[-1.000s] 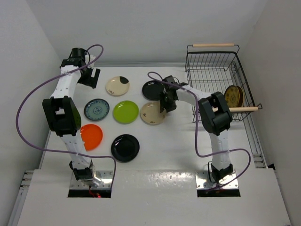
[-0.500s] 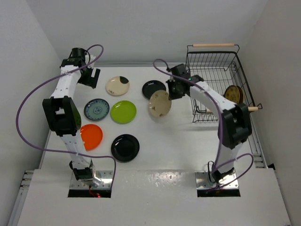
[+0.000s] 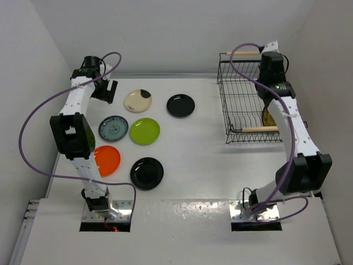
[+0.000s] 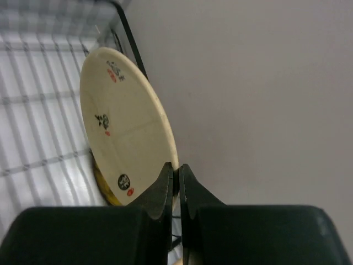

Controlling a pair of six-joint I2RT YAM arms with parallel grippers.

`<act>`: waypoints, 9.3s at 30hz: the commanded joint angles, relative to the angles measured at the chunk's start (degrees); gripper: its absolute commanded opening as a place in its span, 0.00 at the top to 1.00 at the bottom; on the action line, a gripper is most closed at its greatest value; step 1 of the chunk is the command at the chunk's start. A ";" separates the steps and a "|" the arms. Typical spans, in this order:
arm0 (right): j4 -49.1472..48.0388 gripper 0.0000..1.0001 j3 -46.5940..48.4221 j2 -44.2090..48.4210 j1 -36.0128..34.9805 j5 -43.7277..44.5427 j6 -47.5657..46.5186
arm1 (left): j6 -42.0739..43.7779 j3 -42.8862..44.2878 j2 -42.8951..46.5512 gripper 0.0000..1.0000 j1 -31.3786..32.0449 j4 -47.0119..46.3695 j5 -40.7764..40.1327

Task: Load the plates into the dish rack

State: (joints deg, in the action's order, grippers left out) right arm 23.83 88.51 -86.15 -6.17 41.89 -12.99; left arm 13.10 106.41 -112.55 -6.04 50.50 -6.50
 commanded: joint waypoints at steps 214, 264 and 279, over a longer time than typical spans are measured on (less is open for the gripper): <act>0.96 0.34 -3.60 -37.50 -42.43 -71.84 32.05 | -7.57 -19.92 17.18 0.00 -21.03 -4.89 11.60; 3.15 1.00 -11.86 -11.49 1.08 9.35 12.64 | -4.58 -11.14 12.27 0.00 -17.86 -6.56 11.34; 8.59 0.96 -14.34 -16.15 -0.59 7.24 21.52 | -4.58 -10.61 10.16 0.00 -18.39 -6.56 11.34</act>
State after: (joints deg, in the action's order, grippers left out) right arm 31.16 72.51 -101.32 -6.59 49.67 5.65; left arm 8.36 93.23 -102.83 -24.34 44.51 4.69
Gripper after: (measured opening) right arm 0.032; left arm 0.995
